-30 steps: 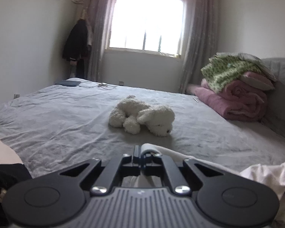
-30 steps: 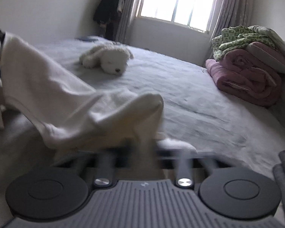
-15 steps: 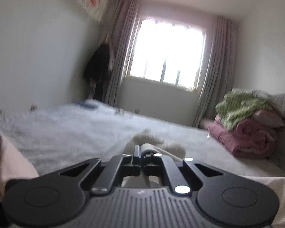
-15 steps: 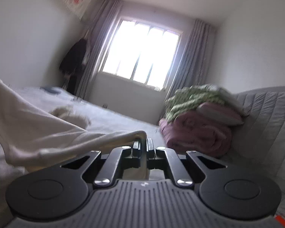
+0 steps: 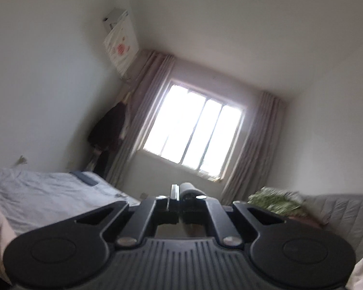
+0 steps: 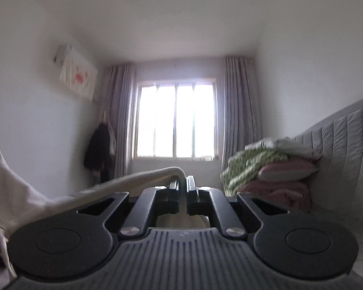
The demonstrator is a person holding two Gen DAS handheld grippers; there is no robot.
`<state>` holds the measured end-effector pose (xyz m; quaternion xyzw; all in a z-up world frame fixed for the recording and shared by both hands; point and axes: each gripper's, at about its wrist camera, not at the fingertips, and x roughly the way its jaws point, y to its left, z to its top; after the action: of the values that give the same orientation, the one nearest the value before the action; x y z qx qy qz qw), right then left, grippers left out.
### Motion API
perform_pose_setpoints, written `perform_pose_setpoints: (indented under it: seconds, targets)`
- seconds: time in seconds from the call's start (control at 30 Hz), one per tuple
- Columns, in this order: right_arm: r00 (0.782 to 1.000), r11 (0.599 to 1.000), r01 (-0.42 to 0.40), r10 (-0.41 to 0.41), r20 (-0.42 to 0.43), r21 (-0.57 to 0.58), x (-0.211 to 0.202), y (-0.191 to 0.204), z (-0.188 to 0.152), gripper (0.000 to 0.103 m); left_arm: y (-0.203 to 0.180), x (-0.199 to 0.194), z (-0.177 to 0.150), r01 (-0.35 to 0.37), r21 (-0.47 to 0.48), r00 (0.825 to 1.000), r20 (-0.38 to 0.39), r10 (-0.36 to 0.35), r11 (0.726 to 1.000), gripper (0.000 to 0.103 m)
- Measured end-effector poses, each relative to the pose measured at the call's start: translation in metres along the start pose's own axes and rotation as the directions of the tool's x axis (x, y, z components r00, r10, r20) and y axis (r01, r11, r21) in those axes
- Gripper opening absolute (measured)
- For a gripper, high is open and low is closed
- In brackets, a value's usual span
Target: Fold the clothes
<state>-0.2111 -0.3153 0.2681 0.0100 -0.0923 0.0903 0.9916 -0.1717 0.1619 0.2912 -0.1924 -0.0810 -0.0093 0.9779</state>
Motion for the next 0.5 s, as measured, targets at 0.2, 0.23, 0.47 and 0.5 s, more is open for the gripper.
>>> perform_pose_setpoints:
  seconds: [0.2, 0.23, 0.47, 0.5]
  targets:
    - [0.992, 0.989, 0.022, -0.040, 0.123, 0.144, -0.025, -0.023, 0.030, 0.005, -0.018, -0.023, 0.035, 0.119, 0.001, 0.993, -0.005, -0.119, 0.993, 0.002]
    - [0.989, 0.984, 0.025, -0.050, 0.140, 0.178, -0.022, -0.032, 0.033, 0.005, -0.015, -0.019, 0.038, 0.127, -0.025, 0.991, -0.026, -0.128, 0.992, 0.002]
    - [0.982, 0.978, -0.004, -0.036, 0.187, 0.210, -0.027, -0.040, 0.040, 0.006, -0.001, -0.016, 0.028, 0.123, -0.130, 0.989, -0.067, -0.132, 0.984, 0.002]
    - [0.986, 0.977, 0.009, -0.045, 0.160, 0.215, -0.018, -0.042, 0.032, 0.006, -0.003, -0.017, 0.023, 0.117, -0.128, 0.989, -0.072, -0.127, 0.985, 0.002]
